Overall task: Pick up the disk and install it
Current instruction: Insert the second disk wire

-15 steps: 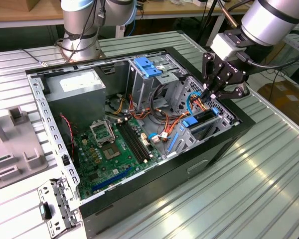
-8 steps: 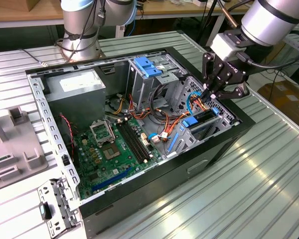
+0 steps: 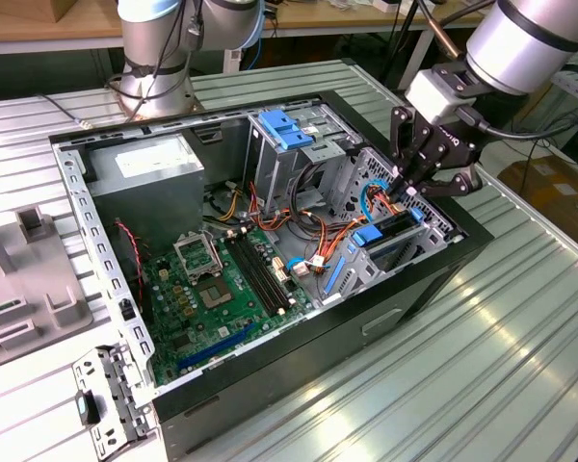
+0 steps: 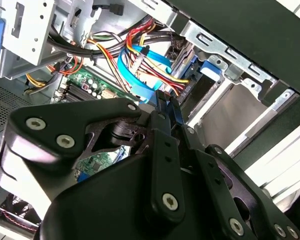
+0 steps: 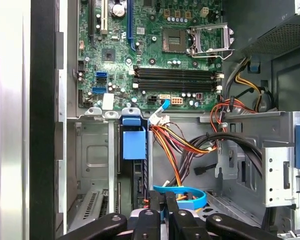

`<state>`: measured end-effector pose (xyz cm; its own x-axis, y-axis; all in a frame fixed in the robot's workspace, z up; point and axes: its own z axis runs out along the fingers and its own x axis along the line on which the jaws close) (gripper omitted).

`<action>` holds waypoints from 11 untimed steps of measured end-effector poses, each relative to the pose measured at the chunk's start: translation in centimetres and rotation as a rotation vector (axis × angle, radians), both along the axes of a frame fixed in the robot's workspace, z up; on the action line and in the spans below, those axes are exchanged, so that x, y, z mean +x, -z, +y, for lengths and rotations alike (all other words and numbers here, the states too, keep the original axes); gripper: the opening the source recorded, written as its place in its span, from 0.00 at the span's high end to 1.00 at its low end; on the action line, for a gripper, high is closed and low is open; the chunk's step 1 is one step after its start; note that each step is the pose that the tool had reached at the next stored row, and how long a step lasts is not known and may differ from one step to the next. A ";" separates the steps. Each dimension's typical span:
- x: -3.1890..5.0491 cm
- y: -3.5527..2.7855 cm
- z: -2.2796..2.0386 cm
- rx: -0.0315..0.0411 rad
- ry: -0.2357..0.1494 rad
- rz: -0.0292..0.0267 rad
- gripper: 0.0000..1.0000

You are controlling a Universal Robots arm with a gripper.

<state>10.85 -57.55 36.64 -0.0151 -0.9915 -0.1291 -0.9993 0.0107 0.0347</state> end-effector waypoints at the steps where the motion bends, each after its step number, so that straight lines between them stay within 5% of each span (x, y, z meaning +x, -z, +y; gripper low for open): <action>1: -0.03 0.01 -0.05 0.0000 0.000 0.0000 0.84; 11: -0.32 0.20 -0.82 0.0001 0.000 0.0000 0.84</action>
<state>10.53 -58.37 36.44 -0.0149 -0.9915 -0.1293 -0.9993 0.0105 0.0347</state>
